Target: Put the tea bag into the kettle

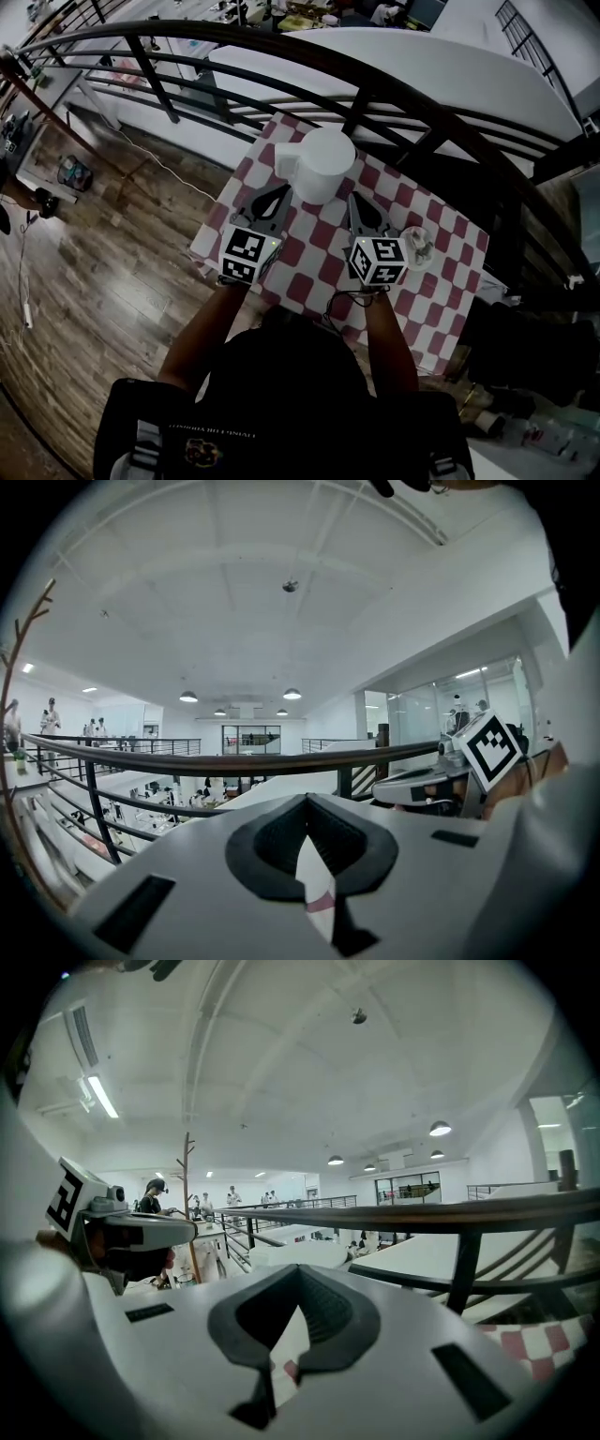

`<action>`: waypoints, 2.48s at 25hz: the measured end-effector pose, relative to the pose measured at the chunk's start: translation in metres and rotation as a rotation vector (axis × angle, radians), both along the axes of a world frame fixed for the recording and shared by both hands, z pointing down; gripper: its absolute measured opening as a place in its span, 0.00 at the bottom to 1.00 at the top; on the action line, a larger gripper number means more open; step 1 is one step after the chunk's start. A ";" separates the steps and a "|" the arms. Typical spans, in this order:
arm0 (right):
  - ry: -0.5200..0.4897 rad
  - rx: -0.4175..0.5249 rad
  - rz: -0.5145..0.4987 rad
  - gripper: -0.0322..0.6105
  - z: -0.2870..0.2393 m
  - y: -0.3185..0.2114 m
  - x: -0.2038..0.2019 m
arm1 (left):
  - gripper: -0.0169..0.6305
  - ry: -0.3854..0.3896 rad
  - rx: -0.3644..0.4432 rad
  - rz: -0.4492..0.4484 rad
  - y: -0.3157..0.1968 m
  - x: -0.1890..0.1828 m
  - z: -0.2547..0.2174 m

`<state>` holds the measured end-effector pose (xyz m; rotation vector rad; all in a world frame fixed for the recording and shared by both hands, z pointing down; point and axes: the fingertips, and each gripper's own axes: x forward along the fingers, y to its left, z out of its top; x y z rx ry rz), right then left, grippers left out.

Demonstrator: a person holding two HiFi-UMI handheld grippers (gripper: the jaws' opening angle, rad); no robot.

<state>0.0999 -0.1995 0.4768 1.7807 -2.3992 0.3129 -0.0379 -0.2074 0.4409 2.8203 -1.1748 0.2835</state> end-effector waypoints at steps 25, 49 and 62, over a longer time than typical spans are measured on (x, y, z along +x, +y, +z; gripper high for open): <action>-0.042 0.014 0.101 0.07 -0.031 0.206 -0.052 | 0.03 0.059 -0.166 0.346 0.172 -0.005 0.020; 0.031 0.025 0.184 0.07 -0.052 0.242 -0.041 | 0.03 0.075 -0.147 0.452 0.198 0.018 -0.002; -0.003 0.026 0.161 0.07 -0.050 0.260 0.010 | 0.03 0.047 -0.151 0.423 0.219 0.068 -0.003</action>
